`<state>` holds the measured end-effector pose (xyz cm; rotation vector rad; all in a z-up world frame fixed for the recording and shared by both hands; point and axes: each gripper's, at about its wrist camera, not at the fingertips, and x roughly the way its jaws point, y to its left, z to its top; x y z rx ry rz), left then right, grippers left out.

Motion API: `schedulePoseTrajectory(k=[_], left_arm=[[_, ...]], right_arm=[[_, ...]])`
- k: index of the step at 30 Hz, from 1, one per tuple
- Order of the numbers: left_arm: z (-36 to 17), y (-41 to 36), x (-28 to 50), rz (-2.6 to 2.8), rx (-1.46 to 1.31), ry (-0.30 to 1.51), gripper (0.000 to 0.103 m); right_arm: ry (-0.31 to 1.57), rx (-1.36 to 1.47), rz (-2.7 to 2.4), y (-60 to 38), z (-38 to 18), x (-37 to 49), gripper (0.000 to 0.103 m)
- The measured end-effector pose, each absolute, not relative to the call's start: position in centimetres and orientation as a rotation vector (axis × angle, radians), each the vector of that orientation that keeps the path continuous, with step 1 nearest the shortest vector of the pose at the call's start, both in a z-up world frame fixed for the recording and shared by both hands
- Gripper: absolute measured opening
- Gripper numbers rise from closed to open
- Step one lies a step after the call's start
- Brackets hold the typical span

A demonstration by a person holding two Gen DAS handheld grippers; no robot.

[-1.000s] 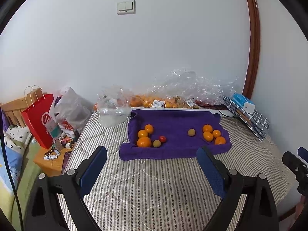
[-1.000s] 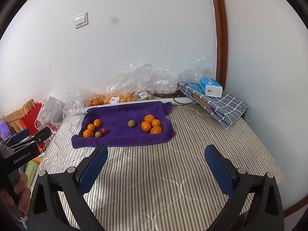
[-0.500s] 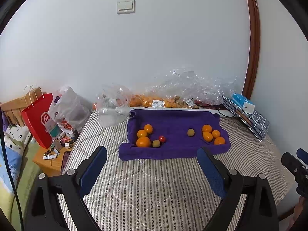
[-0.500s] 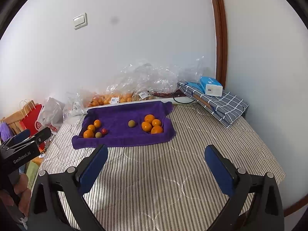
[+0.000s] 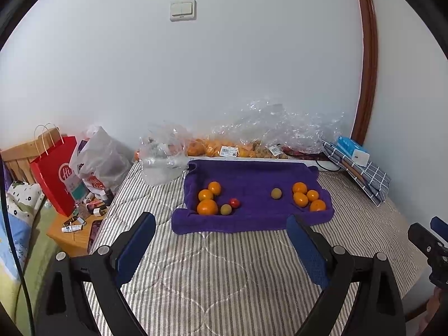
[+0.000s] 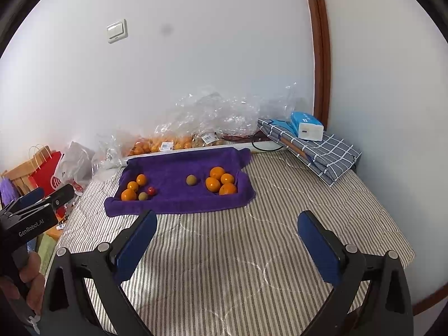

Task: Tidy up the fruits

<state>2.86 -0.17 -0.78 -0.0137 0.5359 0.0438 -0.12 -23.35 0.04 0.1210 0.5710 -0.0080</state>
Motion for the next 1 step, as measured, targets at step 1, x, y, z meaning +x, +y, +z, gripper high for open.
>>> schedulePoseTrajectory(k=[1], left_arm=[[-0.79,-0.23,2.86,0.046,-0.014,0.537,0.095]], right_arm=[[0.571,0.121,-0.007,-23.34,0.05,-0.12,0.099]])
